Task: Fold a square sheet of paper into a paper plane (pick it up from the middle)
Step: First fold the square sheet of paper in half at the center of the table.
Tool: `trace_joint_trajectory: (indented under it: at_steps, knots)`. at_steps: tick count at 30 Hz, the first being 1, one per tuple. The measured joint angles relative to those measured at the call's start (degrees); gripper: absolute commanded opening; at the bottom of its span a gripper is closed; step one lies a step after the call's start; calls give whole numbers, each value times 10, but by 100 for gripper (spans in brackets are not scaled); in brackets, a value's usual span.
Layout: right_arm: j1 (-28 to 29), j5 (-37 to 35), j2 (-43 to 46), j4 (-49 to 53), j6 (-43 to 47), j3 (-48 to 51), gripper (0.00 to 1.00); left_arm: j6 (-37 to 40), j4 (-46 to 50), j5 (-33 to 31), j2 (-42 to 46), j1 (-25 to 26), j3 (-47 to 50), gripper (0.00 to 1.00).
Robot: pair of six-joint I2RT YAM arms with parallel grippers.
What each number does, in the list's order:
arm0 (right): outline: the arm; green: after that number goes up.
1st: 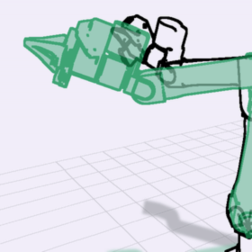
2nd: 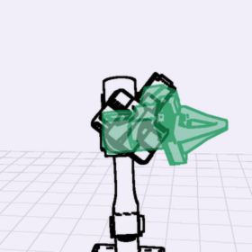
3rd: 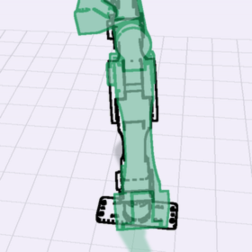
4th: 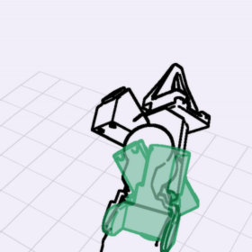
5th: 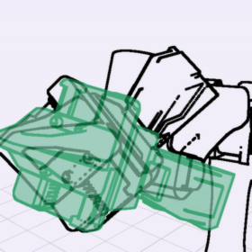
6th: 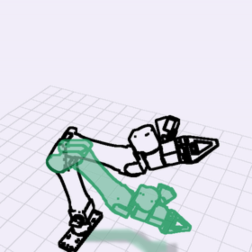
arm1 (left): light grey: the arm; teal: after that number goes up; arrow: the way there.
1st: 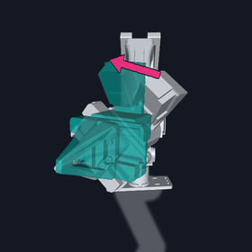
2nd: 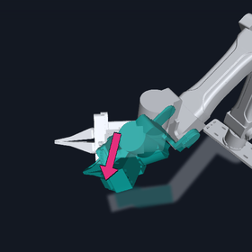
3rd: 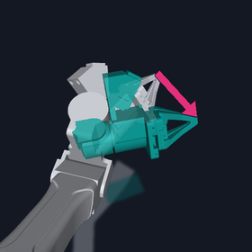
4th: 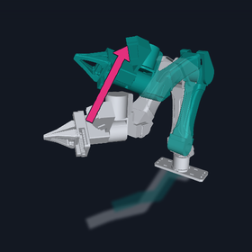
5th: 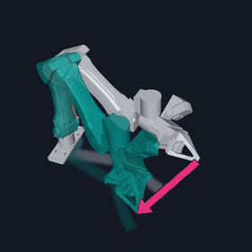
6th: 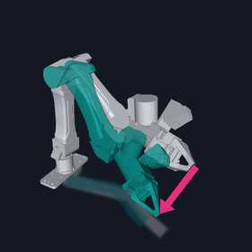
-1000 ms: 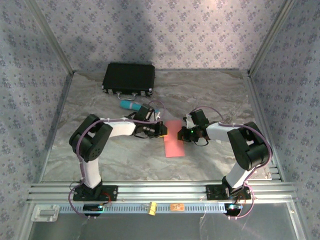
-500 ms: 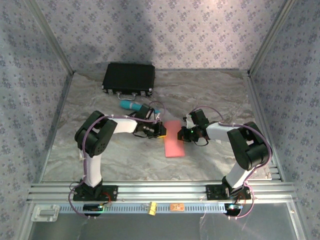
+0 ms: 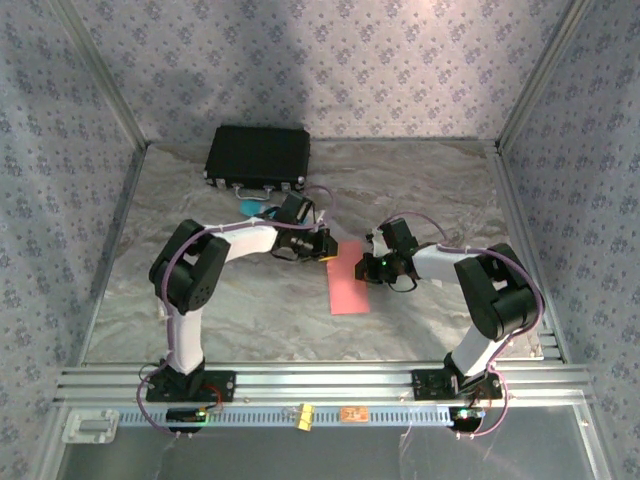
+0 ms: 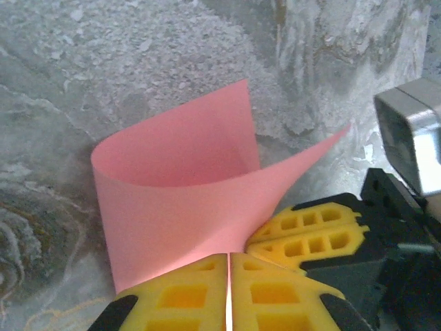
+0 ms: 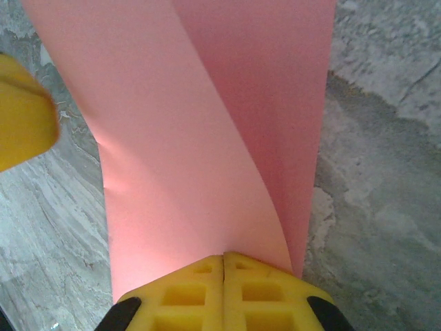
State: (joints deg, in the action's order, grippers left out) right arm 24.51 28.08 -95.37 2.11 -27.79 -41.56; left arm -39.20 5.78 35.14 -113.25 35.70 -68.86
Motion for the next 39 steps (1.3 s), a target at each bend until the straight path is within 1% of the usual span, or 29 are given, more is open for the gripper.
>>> trace_joint_trajectory:
  at_steps: [4, 14, 19, 23, 27, 39]
  knots:
    - [0, 0, 0, 0, 0, 0, 0, -9, -15, 2, -40, -4, 5, 9]
    - [0, -4, 2, 0, -1, 2, 0, -19, -12, 1, -40, -8, 0, 10]
    - [0, -9, 8, 0, -3, 6, 0, -7, 27, -11, -43, -8, -44, 10]
    - [0, -17, 17, -2, -7, 15, 0, 2, 34, -21, -53, -9, -67, 9]
    - [0, -21, 24, -5, -9, 23, 0, 4, 35, -22, -76, -11, -70, 9]
    - [0, -23, 28, -13, -12, 29, 0, 8, 39, -42, -76, -8, -76, 9]
